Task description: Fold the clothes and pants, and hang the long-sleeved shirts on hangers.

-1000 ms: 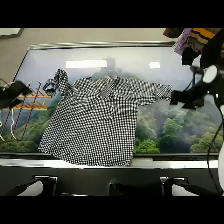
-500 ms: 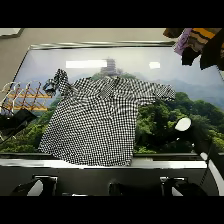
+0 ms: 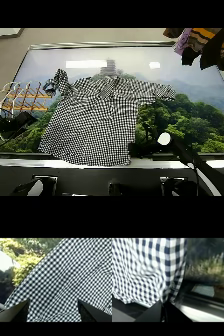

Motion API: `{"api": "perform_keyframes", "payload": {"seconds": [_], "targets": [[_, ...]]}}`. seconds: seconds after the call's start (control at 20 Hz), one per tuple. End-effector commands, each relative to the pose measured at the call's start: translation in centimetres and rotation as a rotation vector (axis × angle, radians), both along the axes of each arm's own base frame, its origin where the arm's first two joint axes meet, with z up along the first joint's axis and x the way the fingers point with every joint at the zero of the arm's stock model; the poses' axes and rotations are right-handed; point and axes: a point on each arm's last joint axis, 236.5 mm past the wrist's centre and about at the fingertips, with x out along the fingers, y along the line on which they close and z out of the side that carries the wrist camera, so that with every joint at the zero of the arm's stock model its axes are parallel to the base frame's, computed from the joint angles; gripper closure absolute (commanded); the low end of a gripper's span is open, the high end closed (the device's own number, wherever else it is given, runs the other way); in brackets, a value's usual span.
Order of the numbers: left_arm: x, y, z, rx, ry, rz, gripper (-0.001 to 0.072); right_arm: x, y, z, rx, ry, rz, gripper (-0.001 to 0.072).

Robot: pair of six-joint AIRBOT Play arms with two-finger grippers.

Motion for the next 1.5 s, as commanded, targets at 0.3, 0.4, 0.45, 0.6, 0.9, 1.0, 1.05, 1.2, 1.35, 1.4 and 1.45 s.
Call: {"api": "perform_keyframes", "payload": {"seconds": [0.3,0.4,0.45,0.6,0.9,1.0,1.05,1.2,1.35,1.4,1.45], "targets": [[-1.6,-3.0,-2.3,-0.138,0.015,-0.189,0.0001,6.1,-15.0,5.5,-0.258,-0.061,-0.219,0.0674],[-2.7,-5.3,-4.3,-0.225,0.032,-0.244,0.0002,5.9,-15.5,5.5,-0.258,-0.05,-0.227,0.0674],[-3.4,-6.5,-5.2,-0.27,0.037,-0.27,0.0002,5.9,-15.2,5.6,-0.25,-0.048,-0.226,0.0675],[-5.8,-9.0,-7.4,-0.368,0.082,-0.318,0.0008,6.2,-14.7,5.8,-0.226,-0.051,-0.239,0.0673],[-10.5,-11.5,-10.1,-0.471,0.212,-0.353,0.0019,7.4,-15.0,5.8,-0.23,-0.074,-0.308,0.0673],[-11.1,-12.3,-10.6,-0.509,0.225,-0.341,0.0019,7.4,-15.0,5.8,-0.23,-0.074,-0.308,0.0673],[-11.4,-12.7,-10.8,-0.53,0.227,-0.33,0.0019,7.4,-15.0,5.8,-0.23,-0.074,-0.308,0.0673],[-9.5,-13.0,-10.6,-0.535,0.157,-0.299,0.0019,7.5,-15.0,5.9,-0.228,-0.077,-0.31,0.0673],[-10.2,-12.4,-11.6,-0.475,0.2,-0.31,0.0019,7.5,-14.7,5.9,-0.218,-0.076,-0.313,0.0673],[-10.4,-12.0,-11.9,-0.458,0.211,-0.304,0.0019,7.5,-14.7,6.0,-0.213,-0.076,-0.315,0.0673],[-10.3,-11.7,-12.0,-0.448,0.216,-0.289,0.0018,7.5,-14.6,6.0,-0.213,-0.075,-0.315,0.0673]]}}
